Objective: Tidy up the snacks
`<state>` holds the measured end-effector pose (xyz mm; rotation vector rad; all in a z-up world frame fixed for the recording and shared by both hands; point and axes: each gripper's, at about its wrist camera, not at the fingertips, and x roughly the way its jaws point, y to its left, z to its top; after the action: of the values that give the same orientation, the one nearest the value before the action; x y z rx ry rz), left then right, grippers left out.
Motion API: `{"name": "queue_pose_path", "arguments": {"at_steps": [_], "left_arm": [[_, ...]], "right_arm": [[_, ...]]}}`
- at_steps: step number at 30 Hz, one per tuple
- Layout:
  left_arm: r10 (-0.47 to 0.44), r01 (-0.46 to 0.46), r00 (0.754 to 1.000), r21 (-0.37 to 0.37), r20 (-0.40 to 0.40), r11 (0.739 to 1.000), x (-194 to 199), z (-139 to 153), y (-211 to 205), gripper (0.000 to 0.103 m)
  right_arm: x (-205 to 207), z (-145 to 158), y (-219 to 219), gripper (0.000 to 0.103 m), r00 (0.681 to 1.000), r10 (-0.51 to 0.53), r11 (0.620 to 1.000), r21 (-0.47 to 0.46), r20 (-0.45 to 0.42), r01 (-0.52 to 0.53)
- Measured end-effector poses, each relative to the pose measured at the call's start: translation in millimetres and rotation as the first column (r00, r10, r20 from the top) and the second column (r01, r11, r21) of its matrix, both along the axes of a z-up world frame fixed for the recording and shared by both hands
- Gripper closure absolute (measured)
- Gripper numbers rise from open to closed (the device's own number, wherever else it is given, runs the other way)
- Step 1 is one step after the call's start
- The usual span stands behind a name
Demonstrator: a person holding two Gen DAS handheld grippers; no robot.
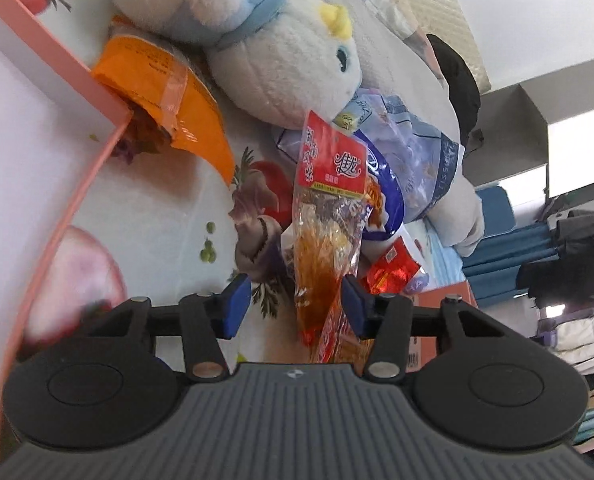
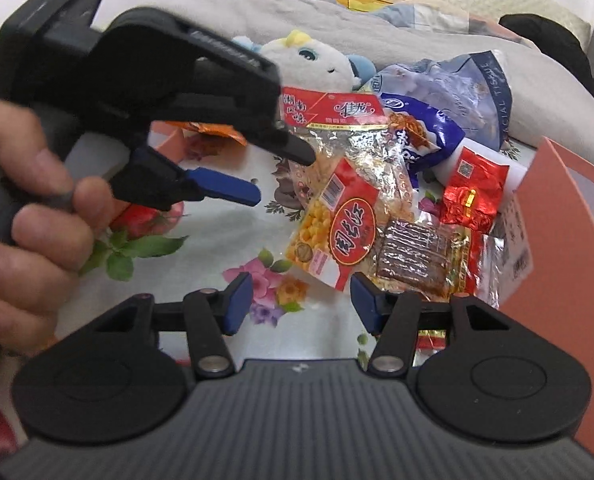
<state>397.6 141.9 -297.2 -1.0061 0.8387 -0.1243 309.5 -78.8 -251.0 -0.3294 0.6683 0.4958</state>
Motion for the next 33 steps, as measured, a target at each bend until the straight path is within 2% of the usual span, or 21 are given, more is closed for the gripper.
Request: {"name": "queue_pose_path", "arguments": {"at_steps": [4,8,9,11,13,14,17,20,33], "left_arm": [[0.002,-0.003,1.0,-0.023,-0.007,1.0,16.4,-12.1,-1.4,0.047],[0.003,-0.003,1.0,-0.041,0.008,0.999,25.2,-20.0,-0.7,0.047],[0.003,-0.003,1.0,-0.04,0.012,0.999,26.4,-20.6,-1.3,0.051],[-0.001,0.001,1.0,-0.038,0.009,0.999,29.8,-22.8,-1.7,0.062],[-0.009,0.01,1.0,-0.039,0.016,0.999,31.4,-24.0,-2.6,0.071],[-0.015,0.016,1.0,-0.029,0.024,0.999,31.3,-23.0,-3.4,0.077],[-0.029,0.029,0.999,-0.002,0.04,1.0,29.5,-17.1,-6.7,0.089],[-0.047,0.046,0.997,0.032,0.054,0.998,24.2,-9.8,-10.7,0.092],[-0.035,0.033,0.999,0.077,0.027,0.996,-42.4,18.7,-13.2,0.095]], "right_arm": [[0.6,-6.9,8.7,0.05,0.995,-0.008,0.997,-0.076,0.098,0.016],[-1.4,-11.4,14.8,0.05,0.988,0.029,0.991,-0.13,0.149,-0.009],[-0.9,-12.5,15.7,0.052,0.988,0.038,0.99,-0.138,0.152,-0.016],[0.8,-14.7,16.8,0.07,0.988,0.044,0.988,-0.152,0.146,-0.021],[0.9,-14.9,16.9,0.075,0.987,0.044,0.987,-0.157,0.155,-0.019],[-0.3,-14.8,17.7,0.084,0.985,0.04,0.986,-0.167,0.166,-0.012],[-5.2,-13.3,19.2,0.095,0.983,0.046,0.984,-0.18,0.178,-0.013],[-13.2,-6.9,18.4,0.101,0.978,0.047,0.983,-0.182,0.204,-0.009],[-70.8,23.8,5.9,0.101,0.974,0.054,0.991,-0.134,0.221,-0.024]]}}
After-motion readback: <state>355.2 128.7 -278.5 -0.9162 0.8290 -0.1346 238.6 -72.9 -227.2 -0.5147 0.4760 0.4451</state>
